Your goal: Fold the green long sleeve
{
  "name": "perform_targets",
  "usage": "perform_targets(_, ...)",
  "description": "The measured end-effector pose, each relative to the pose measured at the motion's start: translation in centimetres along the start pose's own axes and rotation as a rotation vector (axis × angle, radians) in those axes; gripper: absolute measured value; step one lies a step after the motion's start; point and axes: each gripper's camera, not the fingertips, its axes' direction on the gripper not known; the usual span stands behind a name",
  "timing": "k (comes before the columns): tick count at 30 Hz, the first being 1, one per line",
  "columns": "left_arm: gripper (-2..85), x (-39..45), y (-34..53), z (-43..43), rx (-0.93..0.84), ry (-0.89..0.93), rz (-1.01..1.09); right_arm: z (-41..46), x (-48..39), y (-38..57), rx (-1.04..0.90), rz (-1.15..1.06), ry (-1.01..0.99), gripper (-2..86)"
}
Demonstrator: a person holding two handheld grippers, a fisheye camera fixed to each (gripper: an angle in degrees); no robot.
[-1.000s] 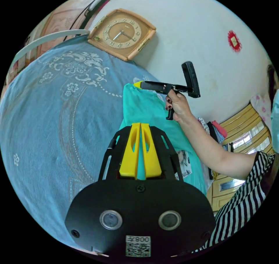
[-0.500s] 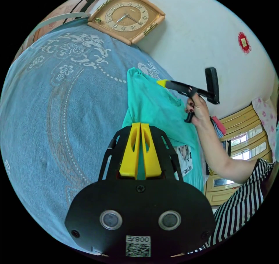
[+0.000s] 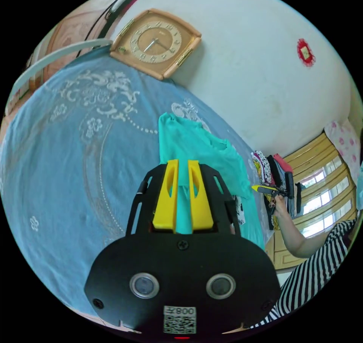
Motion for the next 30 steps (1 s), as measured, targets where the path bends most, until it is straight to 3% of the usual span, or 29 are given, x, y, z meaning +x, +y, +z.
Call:
perform_targets(9, 12.1, 1.2, -9.5, 6.0, -0.248, -0.101, 0.138, -2.6, 9.5, -5.4, -0.007, 0.048, 0.103, 8.2)
perform_targets(12, 12.3, 0.7, -11.5, 7.8, -0.272, -0.105, 0.084, -2.3, 12.4, -5.2, -0.020, 0.095, -0.012, 8.0)
perform_targets(17, 10.3, 0.8, -10.1, 8.8, -0.318, -0.123, 0.073, -1.0, 15.2, -0.3, -0.071, 0.133, 0.019, 7.1)
perform_targets(25, 8.2, 2.3, -9.8, 7.5, -0.288, -0.125, 0.042, -2.9, 16.8, 1.5, 0.004, 0.151, 0.020, 6.6)
perform_targets(30, 3.1, 3.4, -8.9, 7.0, -0.327, -0.212, 0.037, -2.2, 18.1, 2.9, -0.045, 0.165, -0.009, 3.2)
